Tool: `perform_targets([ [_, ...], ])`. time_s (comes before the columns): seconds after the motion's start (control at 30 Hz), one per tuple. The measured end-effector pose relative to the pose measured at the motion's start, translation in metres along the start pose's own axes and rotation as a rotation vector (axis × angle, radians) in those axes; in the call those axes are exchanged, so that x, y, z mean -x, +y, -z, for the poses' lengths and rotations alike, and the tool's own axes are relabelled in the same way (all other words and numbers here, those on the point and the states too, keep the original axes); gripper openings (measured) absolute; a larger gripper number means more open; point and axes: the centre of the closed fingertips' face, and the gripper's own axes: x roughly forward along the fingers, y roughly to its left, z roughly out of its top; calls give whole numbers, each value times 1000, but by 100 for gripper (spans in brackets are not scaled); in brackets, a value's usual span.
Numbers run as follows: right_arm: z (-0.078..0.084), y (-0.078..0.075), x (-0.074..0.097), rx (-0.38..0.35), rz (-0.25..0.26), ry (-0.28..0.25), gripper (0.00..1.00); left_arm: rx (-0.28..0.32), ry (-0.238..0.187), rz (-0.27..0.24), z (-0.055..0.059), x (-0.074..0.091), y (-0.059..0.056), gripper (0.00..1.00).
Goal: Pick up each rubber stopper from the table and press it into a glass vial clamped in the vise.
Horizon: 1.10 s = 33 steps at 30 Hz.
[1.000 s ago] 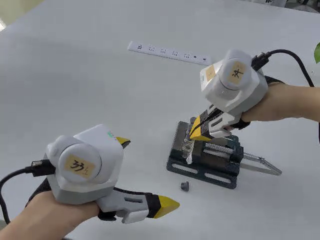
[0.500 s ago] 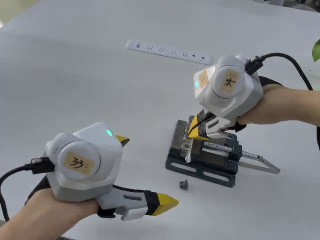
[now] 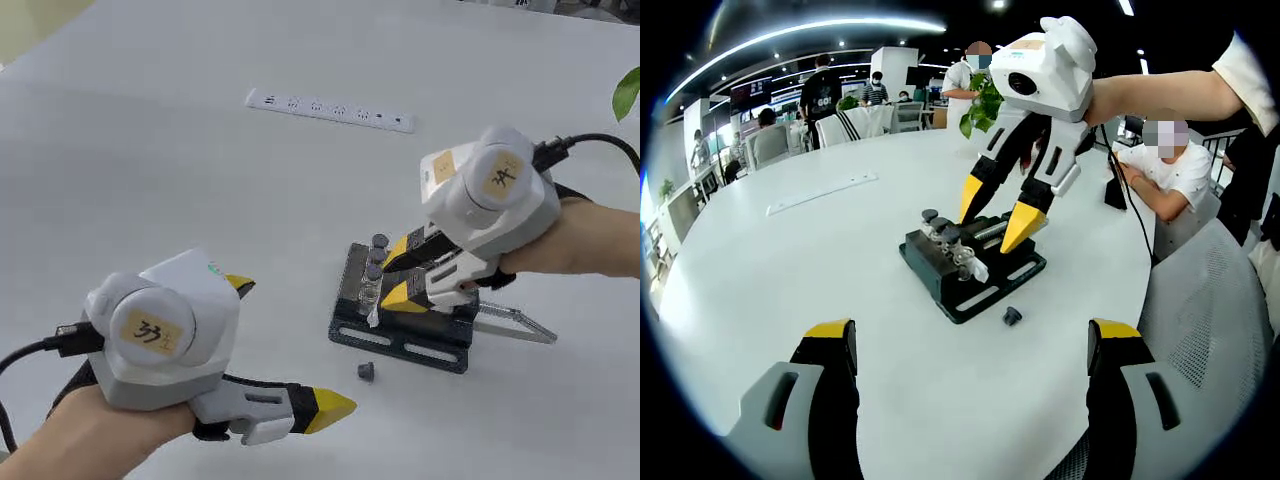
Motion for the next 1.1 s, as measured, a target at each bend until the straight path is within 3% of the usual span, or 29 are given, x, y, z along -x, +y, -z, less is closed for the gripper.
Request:
perform_targets([
  [0.1, 3, 8, 2, -12, 4, -27, 36, -3, -1, 3, 0, 0, -1, 95],
  [0.23, -1, 23, 4, -31, 4, -71, 43, -7, 0, 7, -1, -1, -3, 95],
  [0.4, 0, 37, -1, -39, 1, -111, 38, -14, -1, 10, -2, -1, -4, 95],
  [0.57, 11, 48, -18, -70, 2, -118, 34, -23, 5, 12, -2, -1, -6, 95],
  [0.77, 22, 49, -34, -86, 31, -142, 28, -29, 18, 15, 1, 1, -5, 95],
  [0.97, 32, 54, -50, -77, 17, -110, 23, -31, 30, 15, 6, 3, -3, 95],
  [1.1, 31, 52, -52, -91, 21, -124, 18, -24, 28, 8, 6, 3, -1, 94],
])
